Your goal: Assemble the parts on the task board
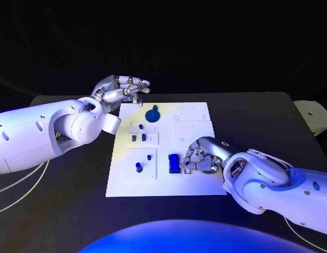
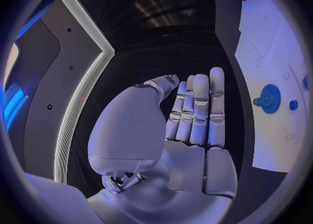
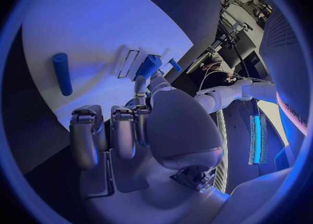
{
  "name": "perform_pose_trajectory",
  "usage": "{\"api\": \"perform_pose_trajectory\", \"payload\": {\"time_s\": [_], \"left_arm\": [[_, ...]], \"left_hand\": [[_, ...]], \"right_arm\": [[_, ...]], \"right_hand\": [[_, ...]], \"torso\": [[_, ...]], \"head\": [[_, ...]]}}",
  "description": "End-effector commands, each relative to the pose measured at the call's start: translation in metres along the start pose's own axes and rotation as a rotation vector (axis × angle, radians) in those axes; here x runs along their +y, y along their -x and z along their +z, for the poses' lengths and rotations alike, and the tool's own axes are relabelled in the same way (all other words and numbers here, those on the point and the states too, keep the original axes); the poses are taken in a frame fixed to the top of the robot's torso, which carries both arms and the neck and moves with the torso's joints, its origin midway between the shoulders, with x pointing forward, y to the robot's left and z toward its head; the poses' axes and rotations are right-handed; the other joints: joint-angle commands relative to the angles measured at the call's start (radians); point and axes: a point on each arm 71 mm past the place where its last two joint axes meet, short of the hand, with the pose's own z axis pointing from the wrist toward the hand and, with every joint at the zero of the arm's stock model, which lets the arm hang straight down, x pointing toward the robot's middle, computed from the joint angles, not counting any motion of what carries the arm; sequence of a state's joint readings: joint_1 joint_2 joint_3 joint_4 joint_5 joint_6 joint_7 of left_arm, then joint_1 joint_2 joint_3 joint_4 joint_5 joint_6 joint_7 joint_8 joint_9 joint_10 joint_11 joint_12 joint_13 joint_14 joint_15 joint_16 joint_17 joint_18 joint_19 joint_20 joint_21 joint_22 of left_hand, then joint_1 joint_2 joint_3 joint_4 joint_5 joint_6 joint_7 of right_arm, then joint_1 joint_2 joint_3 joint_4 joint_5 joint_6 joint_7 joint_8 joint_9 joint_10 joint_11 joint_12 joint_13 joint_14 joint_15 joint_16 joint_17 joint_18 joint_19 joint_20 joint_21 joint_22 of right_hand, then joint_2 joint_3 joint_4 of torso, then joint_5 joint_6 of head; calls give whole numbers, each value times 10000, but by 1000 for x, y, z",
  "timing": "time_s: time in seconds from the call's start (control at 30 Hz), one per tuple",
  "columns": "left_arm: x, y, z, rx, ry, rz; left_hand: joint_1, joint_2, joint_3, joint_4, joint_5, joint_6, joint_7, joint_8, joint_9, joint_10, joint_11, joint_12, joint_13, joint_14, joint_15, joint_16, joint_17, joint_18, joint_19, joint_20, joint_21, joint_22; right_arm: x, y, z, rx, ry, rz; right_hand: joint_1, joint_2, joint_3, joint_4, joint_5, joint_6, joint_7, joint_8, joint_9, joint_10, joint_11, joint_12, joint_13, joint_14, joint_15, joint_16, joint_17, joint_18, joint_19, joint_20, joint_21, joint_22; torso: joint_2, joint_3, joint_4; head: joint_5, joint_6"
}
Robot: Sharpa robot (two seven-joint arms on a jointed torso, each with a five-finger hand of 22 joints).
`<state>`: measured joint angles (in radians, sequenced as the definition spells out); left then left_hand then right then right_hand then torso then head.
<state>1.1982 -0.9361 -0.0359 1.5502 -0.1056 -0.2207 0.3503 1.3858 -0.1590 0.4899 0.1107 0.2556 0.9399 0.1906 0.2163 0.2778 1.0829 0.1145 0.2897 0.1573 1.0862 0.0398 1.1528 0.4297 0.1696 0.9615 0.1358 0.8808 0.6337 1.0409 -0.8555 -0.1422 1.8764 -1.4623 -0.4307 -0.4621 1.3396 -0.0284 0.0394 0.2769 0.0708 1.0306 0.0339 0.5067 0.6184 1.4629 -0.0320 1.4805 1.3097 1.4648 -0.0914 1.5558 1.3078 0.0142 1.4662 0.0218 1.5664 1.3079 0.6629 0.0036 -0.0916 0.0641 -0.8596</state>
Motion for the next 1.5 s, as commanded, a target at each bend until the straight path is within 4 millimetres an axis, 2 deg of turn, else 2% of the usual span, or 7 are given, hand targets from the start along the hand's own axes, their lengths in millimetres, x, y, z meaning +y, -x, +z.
{"api": "perform_pose_trajectory", "payload": {"time_s": [0.03,0.4,0.5,0.67,0.83,1.13,1.5], "left_arm": [[-1,-2,0,125,-69,-92],[-1,-1,0,100,-63,-84],[-1,0,-1,84,-63,-79],[-1,-2,0,115,-77,-90],[-1,-3,1,167,-85,-109],[-1,-4,1,188,-84,-116],[-1,-4,1,178,-75,-114]], "left_hand": [[-28,90,-2,50,46,-51,-11,69,-12,-75,21,68,17,-24,36,2,-8,145,59,2,-45,-13],[-31,97,-2,59,47,-56,-13,71,-12,-84,20,76,18,-24,36,3,-9,145,63,3,-53,-19],[-31,97,-2,59,47,-56,-13,71,-12,-84,20,76,18,-24,36,3,-9,145,63,3,-53,-19],[-31,97,-2,59,47,-56,-13,71,-12,-84,20,76,18,-24,36,3,-9,145,63,3,-53,-19],[-31,97,-2,59,47,-56,-13,71,-12,-84,20,76,18,-24,36,3,-9,145,63,3,-53,-19],[-25,91,-4,57,46,-62,-16,75,-11,-94,18,87,21,-25,34,5,-11,147,68,3,-62,-27],[-25,91,-4,57,46,-62,-16,75,-11,-94,18,87,21,-25,34,5,-11,147,68,3,-62,-27]], "right_arm": [[1,0,-2,-69,123,94],[-22,24,-15,-1069,-130,358],[-24,27,-16,-1040,-127,380],[-18,21,-12,-802,13,470],[-11,12,-6,-544,71,500],[-1,0,1,-150,187,326],[5,-10,5,190,292,167]], "right_hand": [[-8,-129,45,35,-42,-19,-28,-43,-20,612,-65,-76,1994,994,-64,35,2305,-142,1046,-102,44,2629],[100,-234,114,79,91,-214,73,-198,-117,382,20,-532,1726,972,1,-4,2203,-142,1046,-62,44,2629],[109,-276,108,81,93,-211,82,-201,-122,387,27,-522,1733,978,9,6,2231,-142,1046,-56,44,2629],[105,-307,100,91,59,-180,84,-189,-122,414,32,-469,1768,978,15,7,2233,-142,1046,-49,44,2629],[121,-311,112,91,21,-140,74,-170,-119,442,27,-415,1801,979,17,8,2236,-142,1046,-44,44,2629],[154,-324,130,86,-68,-82,54,-144,-116,478,14,-352,1842,981,11,11,2246,-142,1046,-41,44,2629],[213,-370,139,64,-118,-52,38,-128,-115,508,1,-296,1877,982,1,12,2250,-142,1046,-43,44,2629]], "torso": [[-9,-2,-1],[-23,-27,-24],[-1,-13,-49],[-15,9,-45],[-6,-1,-14],[2,-23,-50],[11,-6,-24]], "head": [[-10,0],[-49,30],[-50,69],[-65,74],[-75,69],[-55,57],[-29,17]]}}
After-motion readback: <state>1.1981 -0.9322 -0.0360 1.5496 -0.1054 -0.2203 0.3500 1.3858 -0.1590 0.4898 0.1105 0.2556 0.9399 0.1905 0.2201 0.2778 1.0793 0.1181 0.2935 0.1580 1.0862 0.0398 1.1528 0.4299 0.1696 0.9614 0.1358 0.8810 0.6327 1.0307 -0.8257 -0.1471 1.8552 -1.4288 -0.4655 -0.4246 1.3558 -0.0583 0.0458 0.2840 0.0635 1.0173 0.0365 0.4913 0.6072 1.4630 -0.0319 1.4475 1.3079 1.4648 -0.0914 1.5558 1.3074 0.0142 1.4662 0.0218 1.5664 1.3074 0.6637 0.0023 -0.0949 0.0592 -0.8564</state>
